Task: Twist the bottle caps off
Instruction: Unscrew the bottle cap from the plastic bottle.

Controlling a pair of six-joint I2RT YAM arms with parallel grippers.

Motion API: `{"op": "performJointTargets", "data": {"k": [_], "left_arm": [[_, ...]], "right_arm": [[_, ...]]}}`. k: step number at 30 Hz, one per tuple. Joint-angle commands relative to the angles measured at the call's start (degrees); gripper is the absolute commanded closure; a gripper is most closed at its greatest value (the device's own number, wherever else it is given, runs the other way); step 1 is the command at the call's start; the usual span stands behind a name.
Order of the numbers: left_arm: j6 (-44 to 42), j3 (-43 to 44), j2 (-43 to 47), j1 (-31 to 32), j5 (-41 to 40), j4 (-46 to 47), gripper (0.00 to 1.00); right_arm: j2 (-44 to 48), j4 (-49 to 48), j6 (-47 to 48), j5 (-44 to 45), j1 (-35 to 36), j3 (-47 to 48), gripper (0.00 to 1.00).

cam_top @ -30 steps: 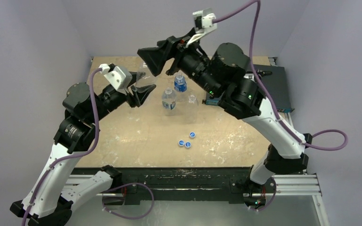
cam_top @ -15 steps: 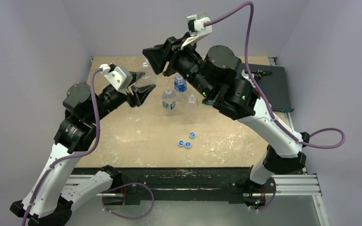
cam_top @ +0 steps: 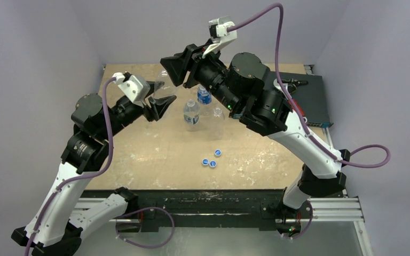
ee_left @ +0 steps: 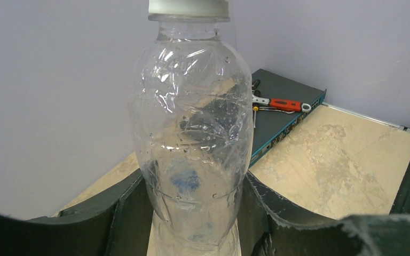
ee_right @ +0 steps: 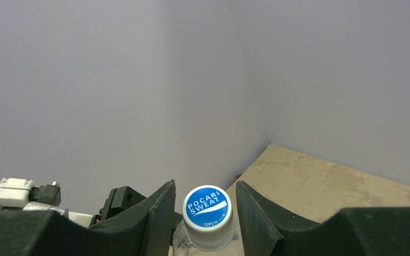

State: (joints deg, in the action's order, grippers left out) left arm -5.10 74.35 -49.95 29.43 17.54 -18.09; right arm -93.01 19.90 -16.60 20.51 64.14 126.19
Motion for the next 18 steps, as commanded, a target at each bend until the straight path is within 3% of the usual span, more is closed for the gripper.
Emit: {"op": "performJointTargets", "data": {"k": [1, 4, 9, 12, 15, 18], "left_arm": [[0.87, 0.1, 0.64, 0.3, 0.51, 2.38, 0.99], [0.88, 0.08, 0.81, 0.32, 0.56, 2.23, 0.99], [0.8, -0.16, 1.11, 0.34, 0.69, 2.08, 0.99], [0.95, 0.03, 1.15, 0.3, 1.04, 2.17, 0.99], [1.5, 0.56, 1.25, 0.3, 3.57, 2.18, 0.99], [2.99, 1.25, 1.35, 0.31, 10.16, 2.18, 0.99]], "right_arm": [[0.68, -0.3, 0.77, 0.94, 0.2, 0.63, 0.51], [0.55, -0.33, 0.63, 0.76, 0.2, 0.57, 0.57], [1.27, -1.51, 0.44, 0.61, 0.2, -0.09, 0.81], [1.02, -1.04, 0.75, -0.62, 0.2, 0.58, 0.91], [0.75, -0.12, 0.85, -5.09, 0.07, 1.26, 0.97], [0.82, 1.14, 1.03, -15.18, -2.08, 2.2, 1.0]]}}
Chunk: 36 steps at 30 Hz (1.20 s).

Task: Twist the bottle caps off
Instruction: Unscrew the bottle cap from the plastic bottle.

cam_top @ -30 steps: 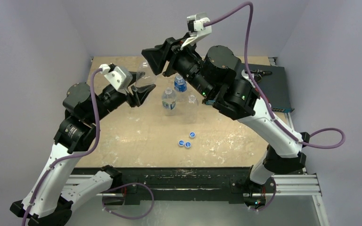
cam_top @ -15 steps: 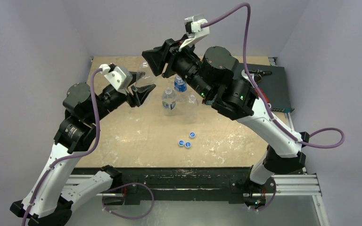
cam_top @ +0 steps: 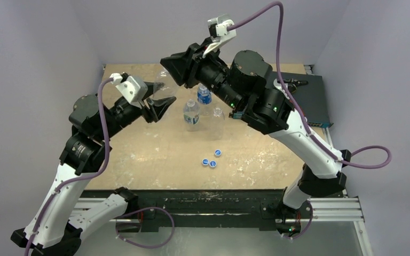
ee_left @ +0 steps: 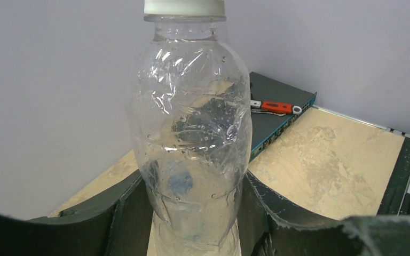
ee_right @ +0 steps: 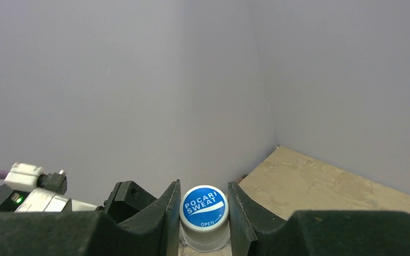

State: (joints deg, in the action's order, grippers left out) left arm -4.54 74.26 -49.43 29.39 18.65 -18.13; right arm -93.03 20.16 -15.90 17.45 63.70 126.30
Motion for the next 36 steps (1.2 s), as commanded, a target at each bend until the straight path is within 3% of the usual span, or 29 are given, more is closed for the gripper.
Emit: {"op": "performJointTargets", "data": {"k": [1, 8, 17, 19, 21, 26, 29, 36], "left_arm": [[3.29, 1.45, 0.89, 0.39, 10.89, 2.41, 0.99], [10.02, 2.1, 0.93, 0.34, 26.69, 4.42, 1.0], [21.91, 2.27, -0.29, 0.32, 39.73, 12.03, 0.99], [22.22, 2.3, -0.46, 0.36, 40.37, 12.11, 0.99], [20.35, 2.36, -0.5, 0.31, 39.21, 10.53, 0.99], [9.08, 2.74, -0.27, 0.28, 28.04, 3.46, 1.0], [4.99, 2.37, -0.23, 0.31, 20.32, 1.54, 1.0], [-1.07, 1.1, -0.7, 0.32, 5.0, 1.11, 1.0]], "right_arm": [[1.33, 0.59, 0.12, -16.87, -2.81, 1.61, 1.0], [11.16, -13.82, -1.3, -45.11, -9.62, -15.08, 1.0], [13.55, -17.92, 0.26, -55.12, -10.0, -19.25, 1.0], [13.22, -16.84, 0.75, -53.92, -10.08, -19.05, 0.87], [12.91, -14.8, 1.27, -49.62, -10.09, -18.36, 0.61], [13.66, -12.25, 0.86, -36.36, -10.09, -17.42, 0.17], [14.68, -11.41, 1.47, -30.14, -10.09, -17.3, 0.02], [14.12, -7.96, 0.96, -18.96, -8.74, -14.16, 0.01]]}}
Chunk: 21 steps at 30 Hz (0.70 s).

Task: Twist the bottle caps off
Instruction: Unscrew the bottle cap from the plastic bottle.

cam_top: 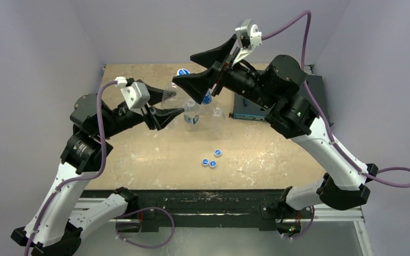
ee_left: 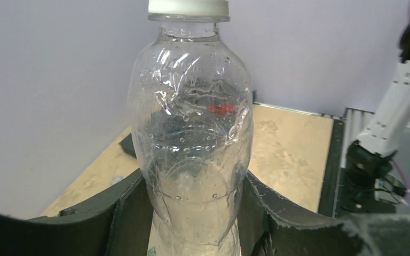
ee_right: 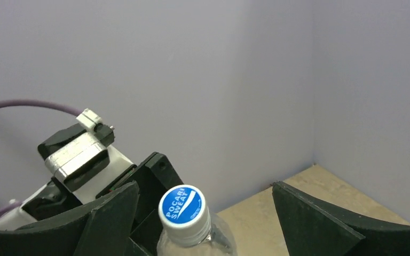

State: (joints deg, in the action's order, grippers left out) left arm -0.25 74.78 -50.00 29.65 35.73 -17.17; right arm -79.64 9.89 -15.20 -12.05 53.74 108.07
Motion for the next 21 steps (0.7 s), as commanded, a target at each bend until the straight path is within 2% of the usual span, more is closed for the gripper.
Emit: {"op": "performJointTargets", "data": {"k": [1, 4, 8, 13, 21], "left_arm": [[-6.0, 0.48, -0.23, 0.12, -13.86, 0.11, 1.0], [-7.27, 0.24, -0.45, 0.13, -18.09, 0.2, 1.0], [-7.57, -0.28, -0.62, 0.1, -20.31, 0.51, 1.0], [-7.5, -0.65, -0.54, 0.08, -20.26, 0.34, 1.0], [-7.25, -1.48, -0.01, 0.06, -20.25, 0.47, 1.0]], "right_arm": [[-0.32, 4.18, 0.03, 13.67, 1.87, 6.14, 0.01], [-5.35, 10.66, -0.81, 23.05, 3.39, 13.48, 0.02], [-9.51, 13.24, 0.26, 29.57, 6.41, 18.35, 0.09], [-12.58, 12.91, 1.16, 32.46, 8.85, 20.97, 0.21], [-12.57, 8.75, -0.16, 31.66, 9.28, 19.94, 0.44]]}}
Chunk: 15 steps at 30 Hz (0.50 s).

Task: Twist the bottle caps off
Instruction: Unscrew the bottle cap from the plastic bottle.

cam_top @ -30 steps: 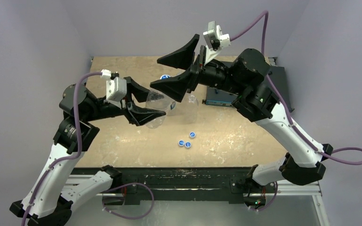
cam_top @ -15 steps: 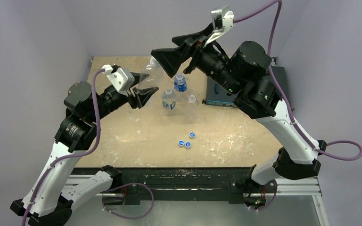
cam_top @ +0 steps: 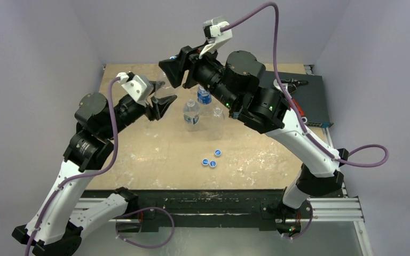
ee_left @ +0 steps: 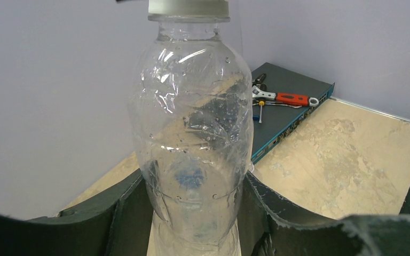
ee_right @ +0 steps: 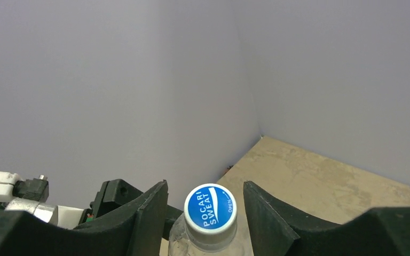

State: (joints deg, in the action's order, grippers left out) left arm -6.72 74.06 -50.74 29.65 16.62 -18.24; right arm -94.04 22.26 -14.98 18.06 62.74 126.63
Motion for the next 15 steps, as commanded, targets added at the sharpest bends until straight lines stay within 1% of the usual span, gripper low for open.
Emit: {"op": "performJointTargets", "data": {"k": [1, 4, 8, 10, 13, 15], "left_arm": [[-0.75, -0.8, 0.73, 0.04, -1.15, 1.62, 1.0], [-0.65, -0.85, 0.81, 0.03, -1.07, 1.6, 1.0], [-0.58, -0.93, 0.99, 0.1, -1.02, 1.45, 1.0], [-0.51, -0.81, 0.87, 0.06, -0.93, 1.45, 1.0], [0.07, -0.4, 0.84, 0.09, 0.08, 1.54, 1.0], [0.97, 0.13, 0.81, 0.11, 2.14, 1.55, 1.0]], "right_arm": [[1.63, -3.63, -0.57, 1.32, 0.28, 1.61, 0.47], [1.16, -3.63, -1.04, 0.62, 0.28, 1.66, 0.58], [1.14, -3.44, -1.45, -0.52, 0.28, 0.86, 0.79], [1.22, -3.25, -1.9, -1.7, 0.28, 0.58, 0.87], [1.63, -2.68, -1.91, -2.03, 0.12, 0.38, 0.95], [2.02, -2.43, -1.22, -3.99, -0.36, 0.25, 0.97]]}}
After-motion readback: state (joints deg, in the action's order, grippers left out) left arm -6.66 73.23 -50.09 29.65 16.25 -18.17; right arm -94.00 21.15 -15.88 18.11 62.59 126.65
